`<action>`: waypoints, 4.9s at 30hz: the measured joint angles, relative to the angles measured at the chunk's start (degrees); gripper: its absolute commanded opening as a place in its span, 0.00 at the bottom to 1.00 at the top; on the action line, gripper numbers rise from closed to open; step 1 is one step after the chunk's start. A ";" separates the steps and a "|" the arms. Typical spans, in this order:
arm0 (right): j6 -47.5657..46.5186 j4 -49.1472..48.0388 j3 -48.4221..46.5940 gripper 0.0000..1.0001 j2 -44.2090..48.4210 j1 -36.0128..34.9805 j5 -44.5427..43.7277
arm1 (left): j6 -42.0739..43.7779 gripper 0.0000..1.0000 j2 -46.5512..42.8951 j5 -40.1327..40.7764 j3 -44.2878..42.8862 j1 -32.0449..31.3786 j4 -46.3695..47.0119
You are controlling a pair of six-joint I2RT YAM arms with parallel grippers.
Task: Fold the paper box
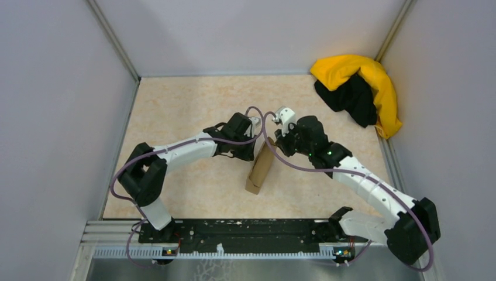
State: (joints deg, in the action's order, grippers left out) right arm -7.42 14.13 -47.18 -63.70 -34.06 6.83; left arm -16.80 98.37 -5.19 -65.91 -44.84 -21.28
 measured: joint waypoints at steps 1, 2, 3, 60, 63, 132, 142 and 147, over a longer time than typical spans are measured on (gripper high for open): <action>0.11 0.92 -0.15 0.21 1.25 -0.83 0.50 | 0.04 0.29 -0.02 -0.17 0.00 0.28 0.00; 0.17 1.77 -0.17 0.21 2.71 -2.45 0.68 | 0.15 0.29 -0.02 -0.44 0.00 0.55 0.04; 0.22 3.06 -0.15 0.21 4.46 -5.42 0.33 | 0.20 0.29 -0.02 -0.74 0.00 0.90 0.11; -8.66 -7.43 -2.80 0.08 -12.98 2.49 8.04 | -1.38 0.32 -3.91 -6.19 1.97 5.35 3.72; -8.66 -7.41 -2.80 0.07 -13.88 2.49 8.26 | -1.36 0.32 -3.87 -6.23 1.95 5.35 3.72; 7.72 -8.13 8.33 0.00 -2.67 -4.20 -18.95 | -6.58 0.41 -25.62 2.49 16.17 10.86 2.01; 15.67 -5.73 8.94 0.00 -1.49 -4.20 -28.68 | -11.15 0.37 -34.01 0.90 21.57 10.12 5.97; 18.38 -4.39 8.92 0.00 -1.49 -4.20 -32.28 | -14.64 0.28 -35.15 1.01 24.04 5.86 10.36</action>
State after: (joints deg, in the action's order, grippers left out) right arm 10.96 9.74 -38.26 -65.19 -38.26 -25.45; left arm -31.44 63.22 -4.19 -41.87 -38.98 -10.92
